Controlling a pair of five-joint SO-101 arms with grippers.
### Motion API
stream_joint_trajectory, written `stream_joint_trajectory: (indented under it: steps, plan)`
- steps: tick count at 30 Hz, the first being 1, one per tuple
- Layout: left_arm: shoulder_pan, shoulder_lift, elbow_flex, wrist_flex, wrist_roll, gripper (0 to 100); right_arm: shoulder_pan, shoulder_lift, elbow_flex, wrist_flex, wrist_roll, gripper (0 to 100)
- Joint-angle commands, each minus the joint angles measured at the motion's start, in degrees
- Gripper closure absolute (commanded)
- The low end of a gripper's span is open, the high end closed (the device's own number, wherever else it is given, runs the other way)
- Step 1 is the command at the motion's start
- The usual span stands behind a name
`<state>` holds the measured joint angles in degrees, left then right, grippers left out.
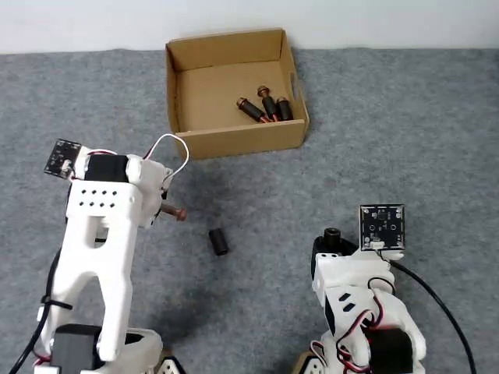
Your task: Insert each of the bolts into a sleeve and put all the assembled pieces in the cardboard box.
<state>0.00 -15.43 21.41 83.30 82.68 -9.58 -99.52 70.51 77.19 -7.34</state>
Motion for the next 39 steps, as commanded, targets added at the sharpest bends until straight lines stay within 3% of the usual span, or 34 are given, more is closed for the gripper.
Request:
stream_joint_trajectory:
  steps: [1, 3, 6, 12, 19, 22, 27, 31, 36, 39]
  plan:
    - [0.18, -2.29, -0.66, -0.44, -2.2, 88, 0.13, 0.31, -0.18, -0.66, 0.35, 99.1]
    - [0.18, -2.46, -0.57, -0.35, -5.01, 87, 0.13, 0.31, -0.18, -0.66, 0.35, 99.1]
    - [0.18, -2.11, -0.57, 0.79, -17.67, 87, 0.13, 0.31, -0.18, -0.66, 0.35, 99.1]
    - [-2.29, -2.11, 1.63, 0.0, -56.26, 87, 0.13, 0.4, -0.18, -0.66, 0.35, 99.1]
    - [-7.12, -2.11, 8.13, -8.88, -101.27, 87, 0.13, 0.4, -0.18, -0.66, 0.35, 99.1]
    - [-8.09, -2.11, 10.86, -13.1, -117.27, 87, 0.13, 0.4, -0.18, -0.66, 0.44, 99.1]
    - [-8.0, -2.02, 15.69, -21.71, -127.21, 87, 0.13, 0.4, -0.18, -0.66, 0.44, 99.1]
    - [-6.77, 0.18, 16.31, -22.33, -133.8, 87, 0.13, 0.4, -0.18, -0.66, 0.53, 99.1]
    - [-6.59, 9.49, 11.38, -21.63, -134.86, 81, 0.22, 0.4, -0.18, -0.66, 0.62, 99.1]
    - [-6.33, 15.74, 4.88, -17.23, -134.86, 80, 0.22, 0.4, -0.18, -0.66, 0.62, 99.1]
